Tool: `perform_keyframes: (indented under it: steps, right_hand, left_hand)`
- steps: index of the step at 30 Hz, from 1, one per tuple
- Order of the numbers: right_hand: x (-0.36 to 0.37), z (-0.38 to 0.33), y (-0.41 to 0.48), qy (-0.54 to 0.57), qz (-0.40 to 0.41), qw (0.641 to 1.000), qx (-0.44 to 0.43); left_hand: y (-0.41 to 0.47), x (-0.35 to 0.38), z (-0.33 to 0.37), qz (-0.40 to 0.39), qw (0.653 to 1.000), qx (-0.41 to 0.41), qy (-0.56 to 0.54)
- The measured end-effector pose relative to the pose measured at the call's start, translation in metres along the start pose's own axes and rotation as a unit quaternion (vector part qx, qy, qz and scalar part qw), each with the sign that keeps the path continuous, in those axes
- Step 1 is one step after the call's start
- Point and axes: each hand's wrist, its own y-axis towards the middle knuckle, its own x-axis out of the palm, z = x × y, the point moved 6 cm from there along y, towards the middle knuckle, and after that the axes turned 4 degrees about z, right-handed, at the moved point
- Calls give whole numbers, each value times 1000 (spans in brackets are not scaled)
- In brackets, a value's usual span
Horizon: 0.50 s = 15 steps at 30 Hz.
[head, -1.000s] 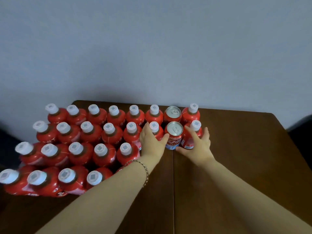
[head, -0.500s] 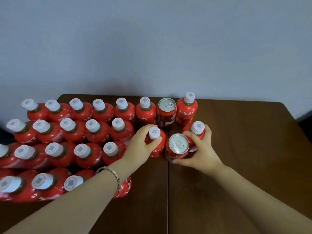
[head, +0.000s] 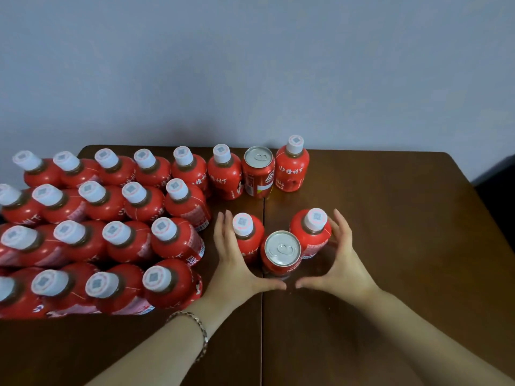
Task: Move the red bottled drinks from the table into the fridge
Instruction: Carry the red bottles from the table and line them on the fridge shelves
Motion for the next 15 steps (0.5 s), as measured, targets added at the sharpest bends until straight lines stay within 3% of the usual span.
perform_keyframes:
  steps: [5,10,15]
  right_hand:
    - [10,3,19,71,-81,994,20]
    - [20,7,22,79,-123,989,20]
    - [22,11,27,79,-117,990,8]
  left_hand:
    - [8,7,-5,14,1000,1,-26]
    - [16,26,-3,-91,993,60,-36]
    - [20,27,-2,-68,993,81,-56]
